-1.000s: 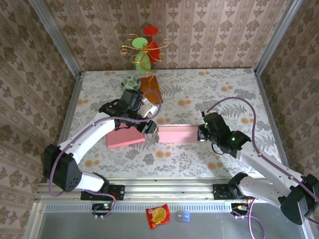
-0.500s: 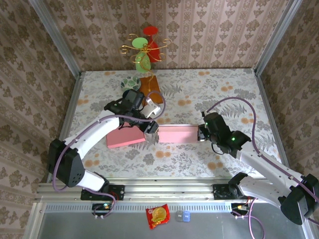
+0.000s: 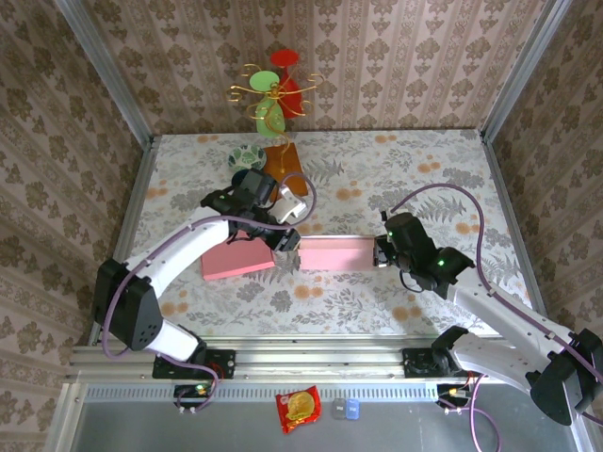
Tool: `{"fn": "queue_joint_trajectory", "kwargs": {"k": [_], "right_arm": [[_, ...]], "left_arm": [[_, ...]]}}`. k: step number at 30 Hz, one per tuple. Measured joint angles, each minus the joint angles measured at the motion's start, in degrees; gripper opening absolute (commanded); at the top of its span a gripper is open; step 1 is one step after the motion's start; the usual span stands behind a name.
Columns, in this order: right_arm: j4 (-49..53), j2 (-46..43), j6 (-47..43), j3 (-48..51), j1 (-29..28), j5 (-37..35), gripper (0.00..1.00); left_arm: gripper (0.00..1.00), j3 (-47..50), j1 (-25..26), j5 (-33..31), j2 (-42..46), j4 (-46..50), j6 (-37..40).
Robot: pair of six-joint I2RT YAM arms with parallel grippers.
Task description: Fold the paper box
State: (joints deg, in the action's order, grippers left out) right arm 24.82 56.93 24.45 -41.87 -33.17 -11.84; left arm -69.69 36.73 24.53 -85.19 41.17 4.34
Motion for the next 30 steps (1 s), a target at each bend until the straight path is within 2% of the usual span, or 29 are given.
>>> {"fn": "queue_joint_trajectory", "kwargs": {"k": [22, 30], "right_arm": [[-0.02, 0.00, 0.00, 0.04, 0.00, 0.00, 0.00], [-0.02, 0.00, 0.00, 0.04, 0.00, 0.00, 0.00]], "left_arm": [[0.07, -0.22, 1.11, -2.27, -0.37, -0.44, -0.04], [0.02, -0.50, 1.44, -2.80, -0.37, -0.68, -4.24]]}}
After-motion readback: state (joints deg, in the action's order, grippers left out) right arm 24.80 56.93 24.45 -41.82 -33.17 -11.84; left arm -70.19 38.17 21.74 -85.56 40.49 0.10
